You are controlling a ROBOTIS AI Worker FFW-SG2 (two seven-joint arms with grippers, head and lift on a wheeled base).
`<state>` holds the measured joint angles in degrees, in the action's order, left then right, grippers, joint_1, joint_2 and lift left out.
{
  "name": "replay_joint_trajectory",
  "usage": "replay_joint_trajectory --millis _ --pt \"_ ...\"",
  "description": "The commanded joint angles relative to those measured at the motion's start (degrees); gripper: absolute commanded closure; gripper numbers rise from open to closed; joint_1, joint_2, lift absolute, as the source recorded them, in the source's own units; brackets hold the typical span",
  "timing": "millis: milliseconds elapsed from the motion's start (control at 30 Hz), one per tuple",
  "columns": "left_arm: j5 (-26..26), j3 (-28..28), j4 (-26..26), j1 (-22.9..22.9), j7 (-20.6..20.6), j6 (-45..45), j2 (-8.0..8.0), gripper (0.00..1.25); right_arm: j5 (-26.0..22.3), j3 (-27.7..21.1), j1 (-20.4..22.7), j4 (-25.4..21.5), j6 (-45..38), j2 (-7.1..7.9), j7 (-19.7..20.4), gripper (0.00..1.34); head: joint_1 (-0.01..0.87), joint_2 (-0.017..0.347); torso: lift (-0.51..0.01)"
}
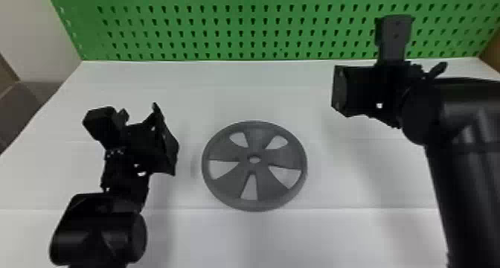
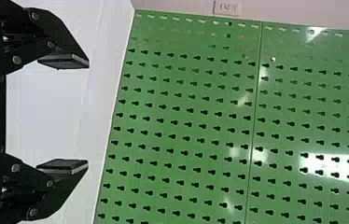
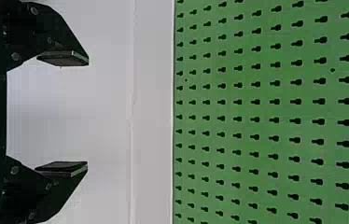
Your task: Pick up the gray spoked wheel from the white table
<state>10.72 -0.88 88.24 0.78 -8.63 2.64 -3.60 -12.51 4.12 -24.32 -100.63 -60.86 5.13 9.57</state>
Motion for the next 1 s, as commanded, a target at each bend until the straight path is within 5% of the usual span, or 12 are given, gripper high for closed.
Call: replay_joint_trajectory --millis 0,367,967 --pt "-0.1 0.1 0.0 -0.1 0.0 0.0 0.00 0.49 -4.1 0.8 -5.5 2.7 -8.0 0.85 0.1 0.47 0.779 0.067 -0.081" --pt "-0.4 0.2 0.0 0.1 0.0 0.0 0.00 0.49 -7.5 3.1 -17.5 15.9 -22.2 1.38 0.1 0.47 0.779 0.067 -0.081" --pt "-2.5 0.9 0.0 0.9 0.0 -0.6 -0.62 0.49 -19.9 9.5 -28.1 41.1 -28.1 4.54 0.1 0.47 0.779 0.067 -0.081"
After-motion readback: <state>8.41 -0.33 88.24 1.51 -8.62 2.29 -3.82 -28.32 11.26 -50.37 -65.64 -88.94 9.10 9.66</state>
